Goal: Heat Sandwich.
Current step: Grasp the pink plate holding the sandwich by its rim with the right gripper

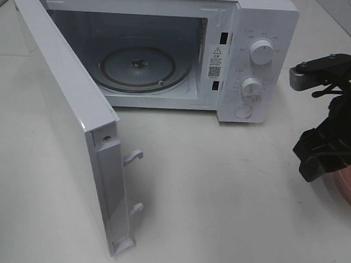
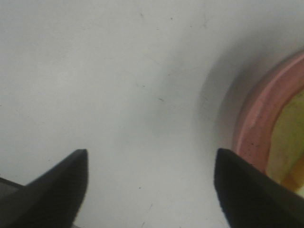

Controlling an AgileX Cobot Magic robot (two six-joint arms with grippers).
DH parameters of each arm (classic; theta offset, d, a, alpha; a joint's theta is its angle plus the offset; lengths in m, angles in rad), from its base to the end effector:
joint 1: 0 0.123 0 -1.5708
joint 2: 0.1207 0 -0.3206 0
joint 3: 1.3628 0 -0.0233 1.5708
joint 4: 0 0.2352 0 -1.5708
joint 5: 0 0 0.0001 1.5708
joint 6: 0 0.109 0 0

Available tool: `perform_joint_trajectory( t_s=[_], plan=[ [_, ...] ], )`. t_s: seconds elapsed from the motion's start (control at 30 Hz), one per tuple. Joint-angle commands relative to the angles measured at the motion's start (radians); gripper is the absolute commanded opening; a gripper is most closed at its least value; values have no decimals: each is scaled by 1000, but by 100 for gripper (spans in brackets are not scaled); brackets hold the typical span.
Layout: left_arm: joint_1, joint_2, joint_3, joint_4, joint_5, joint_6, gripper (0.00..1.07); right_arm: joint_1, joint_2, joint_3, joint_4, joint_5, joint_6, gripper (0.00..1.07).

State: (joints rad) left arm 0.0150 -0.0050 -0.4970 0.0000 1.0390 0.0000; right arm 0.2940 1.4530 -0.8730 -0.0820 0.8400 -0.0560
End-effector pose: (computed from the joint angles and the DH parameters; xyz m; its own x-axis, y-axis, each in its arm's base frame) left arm -0.0378 -0.0006 0.2626 -0.4346 -0.0065 -0.9006 -0.0150 0.9999 0.0000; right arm 0.2363 0.0646 0.2472 -0.8936 -0.3859 -0.2295 -0.3765 0.9225 -0.0851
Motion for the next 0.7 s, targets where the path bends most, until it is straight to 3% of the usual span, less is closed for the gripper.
perform_joint_trajectory(
  t_s=[0.03,0.13,0.37,0.7],
  plan=[
    [4,-26,2,0,-4,0,98,-49,-7,-4,-36,14,3,100],
    [4,-26,2,0,-4,0,98,-89,-7,-4,-43,14,2,104],
    [4,-26,2,0,-4,0,98,-189,-6,-4,-49,-11,-6,100],
    [4,-26,2,0,-4,0,98,-214,73,-4,-112,-71,43,96]
  ],
)
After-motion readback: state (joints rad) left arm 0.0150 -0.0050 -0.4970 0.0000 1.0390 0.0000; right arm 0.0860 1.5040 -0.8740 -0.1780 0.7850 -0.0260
